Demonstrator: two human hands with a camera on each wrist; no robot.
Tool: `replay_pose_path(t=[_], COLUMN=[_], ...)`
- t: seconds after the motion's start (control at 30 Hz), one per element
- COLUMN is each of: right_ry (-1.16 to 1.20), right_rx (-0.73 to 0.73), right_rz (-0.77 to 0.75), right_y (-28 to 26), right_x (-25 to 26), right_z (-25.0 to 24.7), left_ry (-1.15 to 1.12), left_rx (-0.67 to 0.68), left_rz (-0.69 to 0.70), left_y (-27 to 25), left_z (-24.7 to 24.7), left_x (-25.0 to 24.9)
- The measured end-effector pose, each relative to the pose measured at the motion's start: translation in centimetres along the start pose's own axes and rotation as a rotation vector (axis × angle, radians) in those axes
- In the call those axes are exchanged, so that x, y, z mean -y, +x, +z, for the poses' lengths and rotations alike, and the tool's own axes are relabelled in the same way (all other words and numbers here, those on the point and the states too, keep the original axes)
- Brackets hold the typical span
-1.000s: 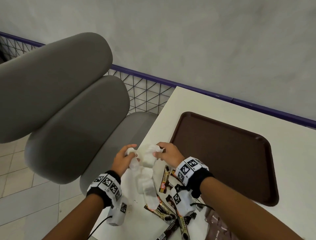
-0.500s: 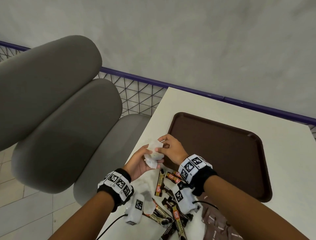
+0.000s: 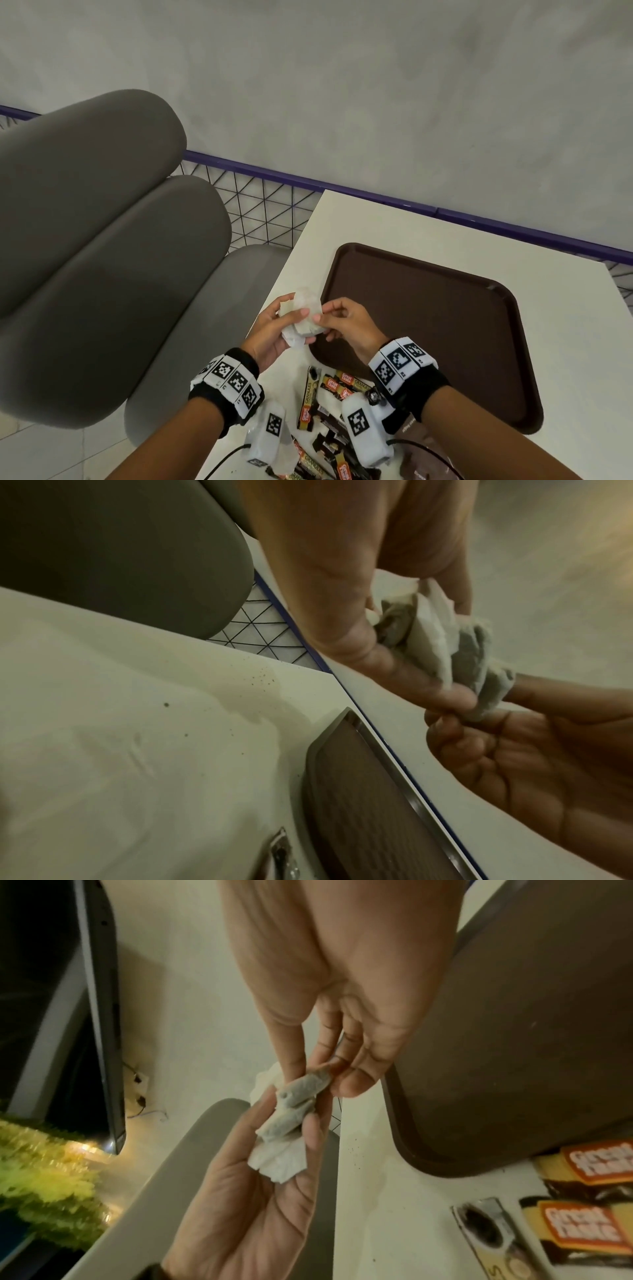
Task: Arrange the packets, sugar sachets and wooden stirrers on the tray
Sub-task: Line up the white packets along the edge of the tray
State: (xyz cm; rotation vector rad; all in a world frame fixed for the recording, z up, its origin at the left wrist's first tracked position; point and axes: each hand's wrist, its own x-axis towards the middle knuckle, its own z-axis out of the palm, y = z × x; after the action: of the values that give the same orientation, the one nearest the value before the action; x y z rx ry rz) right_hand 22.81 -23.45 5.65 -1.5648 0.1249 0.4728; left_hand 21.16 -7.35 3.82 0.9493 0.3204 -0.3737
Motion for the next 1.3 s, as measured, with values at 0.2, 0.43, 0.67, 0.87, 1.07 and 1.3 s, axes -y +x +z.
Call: replay_pose_path(t=[0.2, 0.43, 0.67, 0.87, 1.07, 1.3], right_ry=[0.058, 0.166, 0.044, -0.079, -0.151, -0.176], right_rx=[0.072, -0.119, -0.397, -0.626, -0.655, -0.668], right_rz=[0.044, -0.023, -0.059, 0.039, 0.163, 0.196], right_y=[1.9, 6.2, 13.6, 18.1, 19.3, 19.5], right_x=[0.3, 1.2, 1.7, 1.1, 1.1, 0.7], right_z=[-1.8, -4.6, -8.0, -8.3, -7.8, -7.3], left_ry=[0.080, -0.019, -0.107, -0.147, -0.145, -0.073], left_rx=[0.018, 0.045, 0.038, 0.048, -0.015, -0.055], left_rz=[-0.042, -0.091, -0.096, -0.097, -0.060, -0.040], left_y=[2.0, 4.7, 6.7, 7.0, 7.1, 6.9], left_z=[1.0, 1.3, 0.1, -1.0, -1.9, -1.9], left_x=[-0.6, -1.4, -1.7, -1.7, -2.0, -2.2])
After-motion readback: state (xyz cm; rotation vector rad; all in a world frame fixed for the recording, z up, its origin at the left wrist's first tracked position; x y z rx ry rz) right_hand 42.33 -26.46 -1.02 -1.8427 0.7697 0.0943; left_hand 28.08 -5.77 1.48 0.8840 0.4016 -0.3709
